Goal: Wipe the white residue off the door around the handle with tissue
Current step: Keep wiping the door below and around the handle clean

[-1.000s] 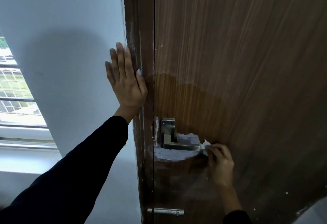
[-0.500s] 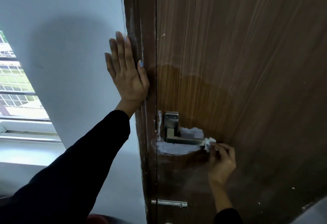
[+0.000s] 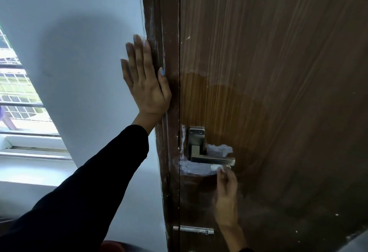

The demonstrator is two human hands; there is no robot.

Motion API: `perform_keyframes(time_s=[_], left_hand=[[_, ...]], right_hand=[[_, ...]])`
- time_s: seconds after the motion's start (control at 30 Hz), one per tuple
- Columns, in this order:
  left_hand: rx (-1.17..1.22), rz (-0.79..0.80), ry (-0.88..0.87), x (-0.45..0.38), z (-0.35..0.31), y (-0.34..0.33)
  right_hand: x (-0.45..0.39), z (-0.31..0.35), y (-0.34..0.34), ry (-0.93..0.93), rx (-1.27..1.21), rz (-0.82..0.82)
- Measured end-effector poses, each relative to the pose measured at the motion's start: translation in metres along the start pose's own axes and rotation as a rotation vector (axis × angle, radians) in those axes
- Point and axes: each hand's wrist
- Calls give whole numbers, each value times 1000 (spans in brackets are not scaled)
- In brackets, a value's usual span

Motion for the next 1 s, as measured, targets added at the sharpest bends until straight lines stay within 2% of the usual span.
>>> perform_keyframes(time_s=[0.03,0.1,0.17,0.23,0.27,0.33,0.37,0.43,0.53,0.63,0.7,0.87,1.0], left_hand=[[2,3,3,0,0,0],[8,7,5,0,-1,1],[10,2,-1,0,-2,1],[13,2,3,0,-2,1],[14,3,6,0,-2,2],[13,5,7,0,-1,2],[15,5,6,0,-1,2],[19,1,-2,0,-1,1],[19,0,-2,0,-1,1],[24,4,0,0,-1,1],[26,4,0,0,0,1],[27,4,1,0,-1,1],[21,5,-3,1,0,1]], right_hand=[[0,0,0,40,38,46],[-11,3,0,-38,15,68],[-26,5,-1,-47,25,3],[-28,0,-5,52,146,-27],[-29,0,-5,-1,122,-29],[-30,-1,-2,-161,151,-134],[-33,-1,2,-241,76,-212],[-38,0,5,-285,46,-319],[-43,16,15,-407,-205,-422],[-48,28,20,-468,-318,-546],[-54,39,17,-463,-322,-517],[-42,50,1,-329,-270,-323],[-36,43,-5,-224,-142,-277]])
Point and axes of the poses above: each hand's wrist, its own x-axis away from the middle knuckle, its own y-axis out of the back of the hand, z = x × y, and after that the axes turned 6 degrees about x, right-handed
